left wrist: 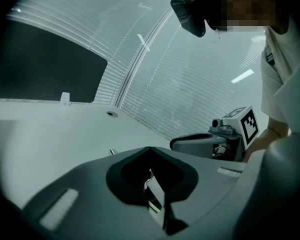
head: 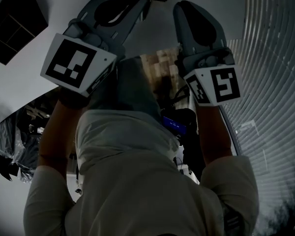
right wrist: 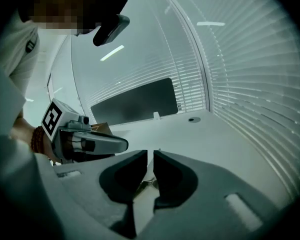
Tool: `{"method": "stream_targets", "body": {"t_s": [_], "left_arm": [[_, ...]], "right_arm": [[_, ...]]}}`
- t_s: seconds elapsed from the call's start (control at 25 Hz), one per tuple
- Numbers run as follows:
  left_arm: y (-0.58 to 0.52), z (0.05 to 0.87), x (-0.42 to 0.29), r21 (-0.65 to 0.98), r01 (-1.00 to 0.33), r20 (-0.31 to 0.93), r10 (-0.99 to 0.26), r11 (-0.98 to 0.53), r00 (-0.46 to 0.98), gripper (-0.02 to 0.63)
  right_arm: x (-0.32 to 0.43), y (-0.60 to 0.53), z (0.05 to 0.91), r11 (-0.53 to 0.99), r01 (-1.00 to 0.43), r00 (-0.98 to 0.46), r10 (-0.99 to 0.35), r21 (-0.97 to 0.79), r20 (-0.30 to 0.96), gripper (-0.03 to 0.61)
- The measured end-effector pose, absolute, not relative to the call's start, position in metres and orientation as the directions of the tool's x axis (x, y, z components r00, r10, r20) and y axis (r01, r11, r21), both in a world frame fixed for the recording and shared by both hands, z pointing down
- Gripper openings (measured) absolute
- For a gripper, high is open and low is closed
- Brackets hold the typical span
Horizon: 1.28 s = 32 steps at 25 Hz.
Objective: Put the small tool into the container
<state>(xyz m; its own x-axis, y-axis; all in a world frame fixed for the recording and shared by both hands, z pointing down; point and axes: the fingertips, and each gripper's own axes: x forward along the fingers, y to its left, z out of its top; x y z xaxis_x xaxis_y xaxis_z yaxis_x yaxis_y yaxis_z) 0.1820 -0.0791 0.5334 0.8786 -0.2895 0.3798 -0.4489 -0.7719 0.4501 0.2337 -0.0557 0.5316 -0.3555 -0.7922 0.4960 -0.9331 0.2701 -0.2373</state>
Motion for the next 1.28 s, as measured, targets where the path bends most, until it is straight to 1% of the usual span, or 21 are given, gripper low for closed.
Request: {"method": "stream_targets", "body": {"t_s": [0.28,0.52,0.92,1.0,1.28], "left_arm": [[-0.079,0.557,0.178,0.445,-0.439,0.397,-0.268,-0.780,0.878,0.003],[-0.082,0.563,0.177,0.465,-0.441,0.401,-0.262,-0.767,0.878,0.003],[-0.088,0.570,0.176,0.463,-0.434,0.395,-0.258,-0.773,0.882,0.003],[-0.087,0.571,0.177,0.464,-0.432,0.392,-0.259,-0.773,0.883,0.003],[-0.087,0.569,0.174,0.474,-0.437,0.392,-0.262,-0.764,0.882,0.003]], "right_arm": [[0.232,-0.061,0.560,0.215,-0.908,-0.389,-0.754,-0.360,0.529,0.098],[0.231,-0.068,0.573,0.167,-0.886,-0.407,-0.729,-0.434,0.551,0.103],[0.224,-0.079,0.589,0.133,-0.843,-0.451,-0.702,-0.520,0.551,0.101],[0.226,-0.080,0.590,0.121,-0.838,-0.450,-0.705,-0.533,0.548,0.077],[0.223,-0.086,0.583,0.116,-0.800,-0.478,-0.716,-0.588,0.509,0.040]]}}
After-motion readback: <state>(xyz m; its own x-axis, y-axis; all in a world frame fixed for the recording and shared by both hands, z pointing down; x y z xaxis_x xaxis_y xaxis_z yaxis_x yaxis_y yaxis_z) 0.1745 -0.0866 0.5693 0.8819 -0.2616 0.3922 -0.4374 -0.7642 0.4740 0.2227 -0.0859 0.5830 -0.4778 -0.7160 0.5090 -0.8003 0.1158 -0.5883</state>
